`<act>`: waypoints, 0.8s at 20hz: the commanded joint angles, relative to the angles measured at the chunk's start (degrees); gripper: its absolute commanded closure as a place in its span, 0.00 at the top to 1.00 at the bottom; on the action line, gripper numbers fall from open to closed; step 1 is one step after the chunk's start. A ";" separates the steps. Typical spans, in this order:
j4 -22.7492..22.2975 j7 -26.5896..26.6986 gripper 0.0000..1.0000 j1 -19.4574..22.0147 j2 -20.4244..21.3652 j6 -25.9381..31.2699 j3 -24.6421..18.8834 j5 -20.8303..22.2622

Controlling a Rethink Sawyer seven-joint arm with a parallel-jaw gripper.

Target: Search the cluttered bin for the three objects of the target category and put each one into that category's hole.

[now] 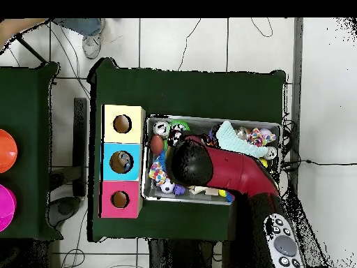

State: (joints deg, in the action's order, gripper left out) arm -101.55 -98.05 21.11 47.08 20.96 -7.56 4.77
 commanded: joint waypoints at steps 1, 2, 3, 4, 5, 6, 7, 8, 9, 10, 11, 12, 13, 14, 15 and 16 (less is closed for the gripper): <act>-5.05 -11.06 0.00 -1.64 1.79 7.02 1.38 -3.27; -5.01 -11.10 0.00 -1.85 1.60 6.83 1.64 -3.40; -5.23 -11.22 0.00 -2.05 1.58 6.55 1.82 -3.60; -5.25 -11.38 0.00 -2.33 1.41 6.28 2.10 -3.72; -5.33 -11.47 0.00 -2.60 1.41 6.20 2.34 -3.93; -5.41 -11.55 0.00 -2.88 1.41 6.11 2.58 -4.14; -5.67 -11.68 0.00 -3.06 1.44 5.88 2.67 -4.39; -5.91 -11.81 0.00 -3.29 1.44 5.64 2.82 -4.66; -6.13 -11.95 0.00 -3.58 1.52 5.49 3.03 -4.91; -6.24 -12.08 0.00 -3.90 1.59 5.47 3.28 -5.16; -6.38 -12.18 0.00 -4.23 1.68 5.40 3.55 -5.45; -6.37 -12.26 0.00 -4.52 1.81 5.57 3.78 -5.70; -6.34 -12.35 0.00 -4.84 1.87 5.63 4.07 -5.90; -6.29 -12.45 0.00 -5.10 1.78 5.59 4.31 -6.14; -6.17 -12.57 0.00 -5.40 1.66 5.51 4.57 -6.37; -6.09 -12.67 0.00 -5.69 1.55 5.41 4.83 -6.58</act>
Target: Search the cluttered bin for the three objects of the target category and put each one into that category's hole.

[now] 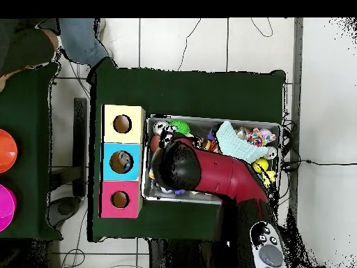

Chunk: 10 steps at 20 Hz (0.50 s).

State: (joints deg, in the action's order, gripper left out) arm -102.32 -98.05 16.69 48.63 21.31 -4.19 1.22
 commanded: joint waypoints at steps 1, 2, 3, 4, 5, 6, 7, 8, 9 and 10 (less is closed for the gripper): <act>-5.29 -12.82 0.00 -1.57 -0.14 4.85 1.66 -3.31; -5.49 -13.24 0.00 -2.15 -0.38 4.34 1.89 -3.62; -5.63 -13.39 0.00 -2.43 -0.48 4.09 2.01 -3.96; -5.75 -13.29 0.00 -2.43 -0.48 3.97 2.16 -4.22; -5.90 -13.31 0.00 -2.64 -0.40 3.99 2.31 -4.56; -6.12 -13.48 0.00 -3.01 -0.28 3.96 2.57 -4.86; -6.27 -13.59 0.00 -3.27 -0.15 4.02 2.78 -5.09; -6.31 -13.63 0.00 -3.42 -0.20 4.02 2.96 -5.35; -6.44 -13.71 0.00 -3.64 -0.17 3.91 3.19 -5.57; -6.66 -13.81 0.00 -3.89 -0.05 3.80 3.38 -5.81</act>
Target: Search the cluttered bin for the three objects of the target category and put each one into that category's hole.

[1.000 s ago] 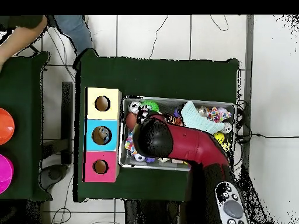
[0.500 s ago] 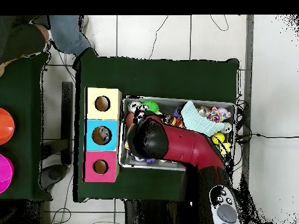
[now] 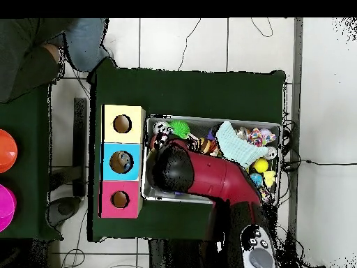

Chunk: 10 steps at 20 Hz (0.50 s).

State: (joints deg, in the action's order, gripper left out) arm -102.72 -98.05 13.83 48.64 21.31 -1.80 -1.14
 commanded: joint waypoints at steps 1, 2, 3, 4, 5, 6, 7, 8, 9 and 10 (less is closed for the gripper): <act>-6.49 -13.80 0.00 -1.17 0.01 3.71 1.13 -3.69; -6.75 -13.77 0.00 -1.40 0.24 3.68 1.36 -3.94; -7.05 -13.75 0.00 -1.56 0.36 3.56 1.52 -4.21; -7.35 -13.79 0.00 -1.77 0.44 3.36 1.73 -4.46; -7.66 -13.81 0.00 -1.96 0.51 3.16 1.88 -4.75; -7.73 -13.90 0.00 -2.21 0.61 3.15 2.11 -5.05; -7.97 -13.95 0.00 -2.43 0.66 3.00 2.25 -5.35; -7.99 -14.01 0.00 -2.73 0.69 3.02 2.49 -5.61; -8.21 -14.03 0.00 -2.90 0.73 2.86 2.58 -5.88; -8.46 -14.01 0.00 -3.05 0.81 2.73 2.64 -6.17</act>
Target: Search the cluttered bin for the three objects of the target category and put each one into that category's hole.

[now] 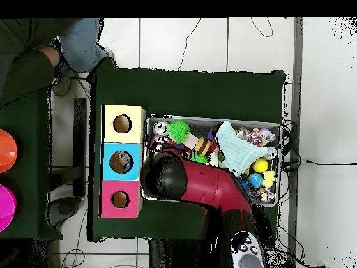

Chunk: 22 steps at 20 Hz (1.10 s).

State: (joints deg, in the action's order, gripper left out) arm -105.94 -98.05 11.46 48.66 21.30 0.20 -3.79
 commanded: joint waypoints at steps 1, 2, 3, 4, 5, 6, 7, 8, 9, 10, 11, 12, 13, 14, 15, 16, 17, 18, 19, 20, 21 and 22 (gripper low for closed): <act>-5.42 -14.11 0.00 -0.97 0.88 2.68 0.83 -3.79; -5.40 -14.20 0.00 -1.30 1.02 2.93 1.09 -4.09; -5.45 -14.45 0.00 -1.75 1.19 3.11 1.44 -4.34; -5.42 -14.59 0.00 -2.15 1.32 3.37 1.76 -4.68; -5.53 -14.80 0.00 -2.57 1.50 3.53 2.08 -5.00; -5.31 -14.65 0.00 -2.51 1.35 3.67 2.17 -5.25; -5.09 -14.50 0.00 -2.44 1.20 3.82 2.27 -5.49; -5.68 -14.85 0.00 -3.24 1.78 3.85 2.58 -5.81; -5.74 -14.96 0.00 -3.58 1.78 3.79 2.84 -6.03; -5.82 -15.38 0.00 -4.42 2.08 4.06 3.26 -6.35; -5.65 -15.85 0.00 -5.21 2.07 4.28 3.86 -6.62; -5.20 -16.20 0.00 -5.83 1.81 4.50 4.46 -6.87; -4.85 -16.69 0.00 -6.65 1.77 4.94 5.07 -7.22; -4.39 -16.92 0.00 -7.24 1.90 5.70 5.58 -7.54; -3.83 -17.12 0.00 -7.91 1.94 6.46 6.11 -7.82; -3.55 -17.23 0.00 -8.48 2.10 7.06 6.54 -8.14; -3.35 -17.19 0.00 -8.80 2.04 7.23 6.68 -8.55; -2.97 -17.16 0.00 -9.11 1.71 7.28 6.87 -8.92; -2.76 -17.17 0.00 -9.34 1.42 7.19 6.95 -9.26; -2.40 -17.13 0.00 -9.58 1.01 7.05 7.11 -9.64; -2.14 -17.12 0.00 -9.89 0.65 6.94 7.32 -10.00; -1.77 -17.23 0.00 -10.34 0.27 6.91 7.60 -10.34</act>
State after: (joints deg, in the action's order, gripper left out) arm -108.61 -98.06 2.06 49.96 21.61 6.66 -10.19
